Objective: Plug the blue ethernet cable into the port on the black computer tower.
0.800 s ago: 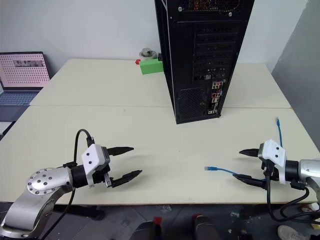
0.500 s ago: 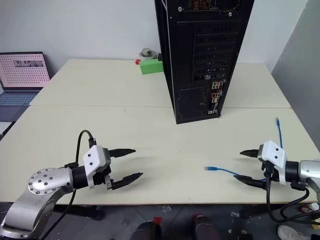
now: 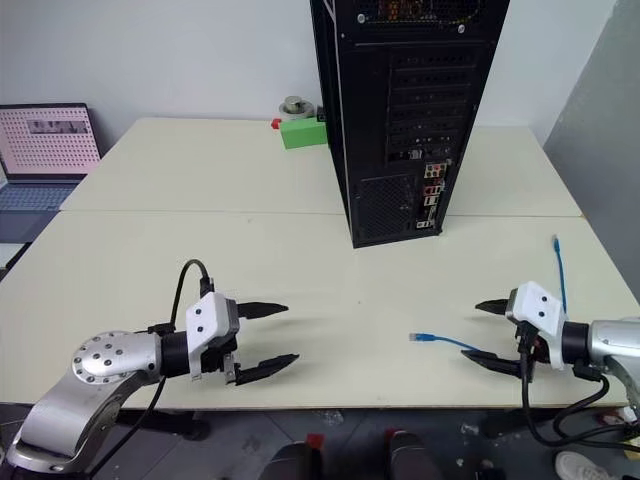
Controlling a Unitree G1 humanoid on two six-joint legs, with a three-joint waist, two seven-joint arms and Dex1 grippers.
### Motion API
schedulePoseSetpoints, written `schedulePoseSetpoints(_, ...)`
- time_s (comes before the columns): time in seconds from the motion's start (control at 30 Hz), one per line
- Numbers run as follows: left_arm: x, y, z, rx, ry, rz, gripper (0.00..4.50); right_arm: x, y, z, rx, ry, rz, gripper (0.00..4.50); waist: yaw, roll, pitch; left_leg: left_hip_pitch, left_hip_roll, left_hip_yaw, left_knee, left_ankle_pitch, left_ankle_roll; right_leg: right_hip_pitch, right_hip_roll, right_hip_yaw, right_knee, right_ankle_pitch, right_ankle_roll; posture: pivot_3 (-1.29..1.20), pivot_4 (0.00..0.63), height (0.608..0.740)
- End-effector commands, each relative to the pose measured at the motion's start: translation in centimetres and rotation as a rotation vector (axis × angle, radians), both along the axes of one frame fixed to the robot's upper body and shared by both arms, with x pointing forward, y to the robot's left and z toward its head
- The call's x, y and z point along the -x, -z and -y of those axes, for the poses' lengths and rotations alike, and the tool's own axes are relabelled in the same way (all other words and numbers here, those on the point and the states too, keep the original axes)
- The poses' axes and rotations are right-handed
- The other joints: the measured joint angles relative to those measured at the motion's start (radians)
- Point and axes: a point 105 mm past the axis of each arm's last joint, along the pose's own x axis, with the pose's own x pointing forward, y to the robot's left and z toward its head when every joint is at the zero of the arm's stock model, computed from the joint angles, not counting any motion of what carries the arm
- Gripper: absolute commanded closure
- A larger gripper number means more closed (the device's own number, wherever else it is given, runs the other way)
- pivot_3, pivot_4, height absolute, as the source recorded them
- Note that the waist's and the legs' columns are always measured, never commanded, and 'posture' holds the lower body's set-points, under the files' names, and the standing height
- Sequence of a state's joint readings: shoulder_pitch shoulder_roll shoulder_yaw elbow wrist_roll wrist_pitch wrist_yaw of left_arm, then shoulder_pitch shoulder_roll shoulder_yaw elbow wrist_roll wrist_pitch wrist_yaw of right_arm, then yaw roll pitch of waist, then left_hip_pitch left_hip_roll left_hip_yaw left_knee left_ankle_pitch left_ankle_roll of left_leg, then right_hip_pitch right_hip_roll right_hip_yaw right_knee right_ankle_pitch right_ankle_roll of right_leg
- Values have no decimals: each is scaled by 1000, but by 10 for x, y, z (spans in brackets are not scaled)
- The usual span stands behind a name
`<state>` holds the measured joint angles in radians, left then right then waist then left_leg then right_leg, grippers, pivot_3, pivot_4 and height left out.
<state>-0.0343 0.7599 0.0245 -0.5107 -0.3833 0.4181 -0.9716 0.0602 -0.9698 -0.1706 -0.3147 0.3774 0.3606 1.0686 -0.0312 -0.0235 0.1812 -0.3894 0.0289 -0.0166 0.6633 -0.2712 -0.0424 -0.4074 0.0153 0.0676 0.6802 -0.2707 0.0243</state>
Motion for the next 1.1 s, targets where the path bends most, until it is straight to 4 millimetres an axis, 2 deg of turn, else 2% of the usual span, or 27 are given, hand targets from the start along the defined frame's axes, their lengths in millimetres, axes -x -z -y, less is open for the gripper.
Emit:
schedulePoseSetpoints(0.03,5,-9,16,15,78,30,87,-2,0,-6,4,-8,11,1,0,0,0,0,0,0,0,0,0,0,0,0,0,0,0,0,150,740)
schedulePoseSetpoints(0.2,3,-1,24,-23,125,32,87,-10,14,-13,-17,-10,-16,1,-1,0,0,1,-1,0,0,0,0,0,0,0,0,0,0,0,150,740)
schedulePoseSetpoints(0.4,0,-1,30,-24,150,45,87,-22,33,-12,-28,27,-46,1,0,0,0,1,-1,0,0,0,0,1,1,0,0,0,0,0,150,740)
schedulePoseSetpoints(0.5,-1,0,31,-28,147,51,0,-23,41,-9,-18,39,-66,424,-1,0,0,1,-1,0,0,0,0,1,1,0,0,0,0,0,150,740)
schedulePoseSetpoints(0.67,-1,1,32,-28,141,50,0,-21,46,-7,-2,31,-73,1618,0,0,0,1,-1,0,0,0,0,1,1,0,0,0,0,0,150,740)
schedulePoseSetpoints(0.77,-1,2,32,-37,141,50,0,-21,47,-8,-10,34,-77,2135,0,0,0,1,-1,0,0,0,0,1,1,0,0,0,0,0,150,740)
schedulePoseSetpoints(0.97,-4,6,33,-55,142,51,0,-21,45,-15,-14,3,-72,3749,0,0,0,1,-1,0,0,0,0,1,1,0,0,0,0,0,150,740)
schedulePoseSetpoints(1.0,-6,7,34,-65,140,56,0,-21,44,-18,-25,-4,-69,4146,0,0,0,1,-1,0,0,0,0,1,1,0,0,0,0,0,150,740)
schedulePoseSetpoints(1.07,-10,10,35,-72,135,57,0,-21,41,-23,-37,-21,-67,4418,-1,0,0,1,-1,0,0,0,0,1,1,0,0,0,0,0,150,740)
schedulePoseSetpoints(1.1,-11,10,36,-71,135,56,0,-21,40,-25,-38,-29,-64,4418,-1,0,0,2,-1,0,0,0,0,1,1,0,0,0,0,0,150,740)
